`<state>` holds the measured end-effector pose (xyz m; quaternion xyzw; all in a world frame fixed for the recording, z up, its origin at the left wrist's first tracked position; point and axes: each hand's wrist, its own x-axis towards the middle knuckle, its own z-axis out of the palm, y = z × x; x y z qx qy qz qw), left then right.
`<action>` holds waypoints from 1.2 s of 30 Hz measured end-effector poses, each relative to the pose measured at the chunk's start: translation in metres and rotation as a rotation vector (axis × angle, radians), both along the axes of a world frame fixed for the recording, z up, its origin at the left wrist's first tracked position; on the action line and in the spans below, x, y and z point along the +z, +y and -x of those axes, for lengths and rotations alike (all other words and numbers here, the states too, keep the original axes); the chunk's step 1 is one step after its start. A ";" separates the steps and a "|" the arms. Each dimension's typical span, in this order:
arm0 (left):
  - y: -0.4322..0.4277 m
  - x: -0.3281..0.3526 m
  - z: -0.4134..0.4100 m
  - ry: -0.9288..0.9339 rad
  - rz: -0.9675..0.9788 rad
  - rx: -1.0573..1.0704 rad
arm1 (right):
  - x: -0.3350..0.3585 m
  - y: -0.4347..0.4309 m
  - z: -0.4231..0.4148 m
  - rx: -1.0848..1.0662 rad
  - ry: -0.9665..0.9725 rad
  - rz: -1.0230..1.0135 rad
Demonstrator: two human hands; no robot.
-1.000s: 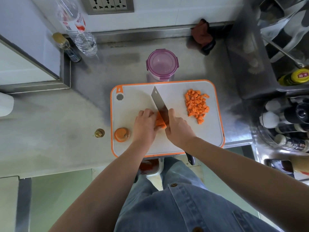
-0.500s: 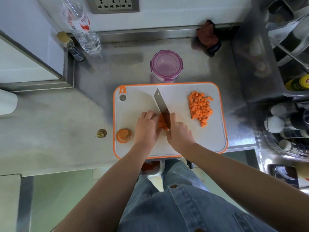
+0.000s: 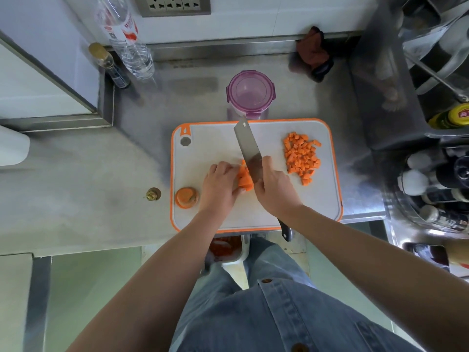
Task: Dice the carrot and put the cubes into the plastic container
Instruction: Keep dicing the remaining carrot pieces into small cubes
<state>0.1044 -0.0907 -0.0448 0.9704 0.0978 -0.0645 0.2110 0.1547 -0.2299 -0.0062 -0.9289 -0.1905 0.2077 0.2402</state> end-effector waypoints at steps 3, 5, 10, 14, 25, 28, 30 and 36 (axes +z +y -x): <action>-0.001 0.001 0.003 0.015 -0.004 0.006 | 0.003 0.002 0.003 0.020 0.013 0.003; -0.002 0.001 0.004 0.014 -0.013 0.014 | 0.003 0.003 0.006 0.028 0.026 0.024; -0.004 0.001 0.004 0.014 -0.023 0.046 | 0.000 0.005 0.014 0.024 0.064 0.064; -0.005 0.002 0.003 0.006 0.006 0.066 | -0.001 0.009 0.011 0.025 0.100 0.098; -0.004 -0.001 -0.003 0.034 0.050 0.105 | -0.002 0.019 0.010 0.037 0.109 0.188; -0.001 -0.002 -0.003 0.032 0.079 0.099 | -0.004 0.020 0.013 0.033 0.099 0.178; 0.000 -0.002 -0.002 0.016 0.093 0.099 | -0.006 0.020 0.015 0.030 0.090 0.178; -0.001 -0.002 -0.001 0.007 0.073 0.079 | -0.010 0.018 0.014 0.016 0.078 0.149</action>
